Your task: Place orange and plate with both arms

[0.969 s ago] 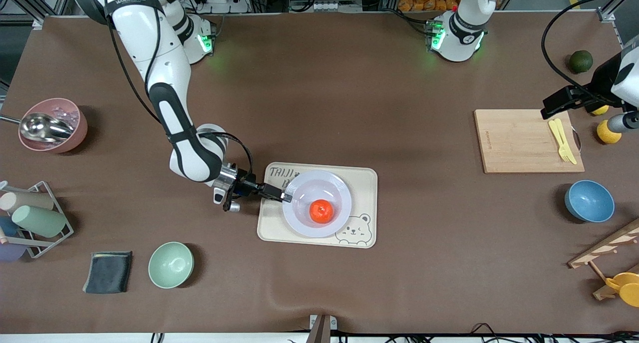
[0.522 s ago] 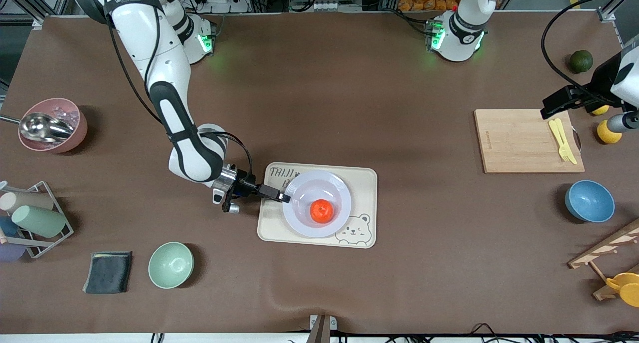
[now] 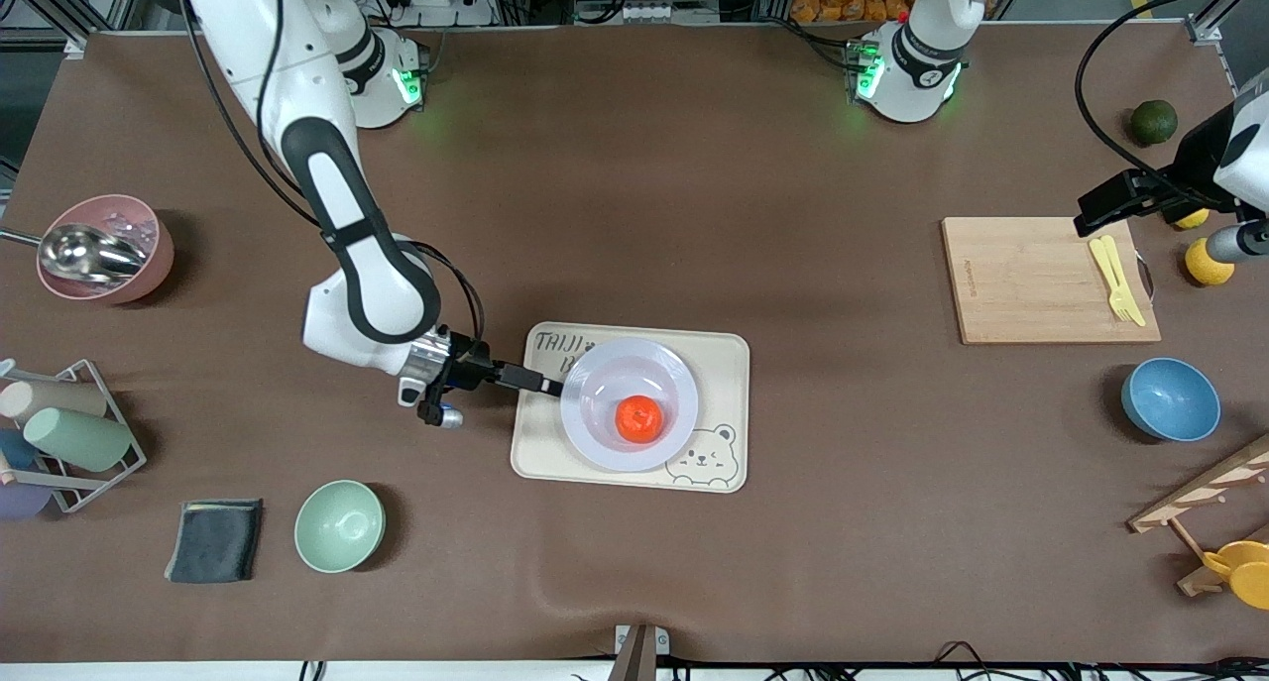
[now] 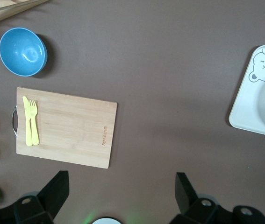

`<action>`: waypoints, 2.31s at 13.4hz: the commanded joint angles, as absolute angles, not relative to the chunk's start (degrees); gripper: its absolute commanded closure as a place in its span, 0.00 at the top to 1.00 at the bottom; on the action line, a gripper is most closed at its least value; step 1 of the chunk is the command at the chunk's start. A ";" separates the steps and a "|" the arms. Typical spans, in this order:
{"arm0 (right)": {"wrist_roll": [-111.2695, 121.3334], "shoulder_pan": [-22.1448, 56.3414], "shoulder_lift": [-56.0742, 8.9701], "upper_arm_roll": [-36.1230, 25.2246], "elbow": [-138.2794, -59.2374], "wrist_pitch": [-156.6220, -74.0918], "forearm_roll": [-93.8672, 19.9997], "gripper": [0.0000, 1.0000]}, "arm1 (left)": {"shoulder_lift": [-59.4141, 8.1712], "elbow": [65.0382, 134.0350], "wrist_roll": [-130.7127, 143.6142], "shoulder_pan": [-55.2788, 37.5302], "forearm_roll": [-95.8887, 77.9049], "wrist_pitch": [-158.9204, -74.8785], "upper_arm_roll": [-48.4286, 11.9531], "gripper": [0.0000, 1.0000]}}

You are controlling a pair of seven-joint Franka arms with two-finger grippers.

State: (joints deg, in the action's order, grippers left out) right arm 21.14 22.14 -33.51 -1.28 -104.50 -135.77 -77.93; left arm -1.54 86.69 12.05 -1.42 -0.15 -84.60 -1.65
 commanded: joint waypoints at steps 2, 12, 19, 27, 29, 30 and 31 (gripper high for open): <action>16.00 13.75 -24.53 -0.97 -109.95 -126.01 -60.60 1.00 | -0.79 86.22 10.63 -1.32 -0.35 -83.41 -1.41 1.00; 14.15 -4.91 -22.41 -1.32 -92.30 -89.76 -29.45 1.00 | -0.62 86.22 10.55 -1.32 -0.53 -82.45 -1.49 1.00; 8.46 -5.01 -20.84 -1.41 -83.42 -79.98 -23.39 1.00 | -0.62 86.31 10.28 -1.23 -0.53 -82.09 -1.41 1.00; 7.73 -0.62 -12.74 -0.79 -80.61 -77.87 -7.85 1.00 | -0.62 86.31 10.20 -1.23 -0.53 -82.09 -1.32 1.00; 11.05 -0.79 -12.66 -0.97 -79.19 -77.87 -5.81 1.00 | -0.62 86.31 10.20 -1.23 -0.53 -82.09 -1.32 1.00; 12.29 -1.23 -12.74 -1.05 -79.02 -77.96 -5.37 1.00 | -0.62 86.31 10.20 -1.23 -0.53 -82.09 -1.32 1.00; 13.78 -2.36 -12.48 -0.97 -79.01 -77.96 -4.84 1.00 | -0.62 86.31 10.20 -1.14 -0.53 -82.09 -1.32 1.00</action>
State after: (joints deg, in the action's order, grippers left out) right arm 10.82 -0.78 -12.54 -1.23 -79.88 -78.63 -6.78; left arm -1.49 86.33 11.97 -1.37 -0.15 -83.04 -1.57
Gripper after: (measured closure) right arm 0.000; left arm 0.000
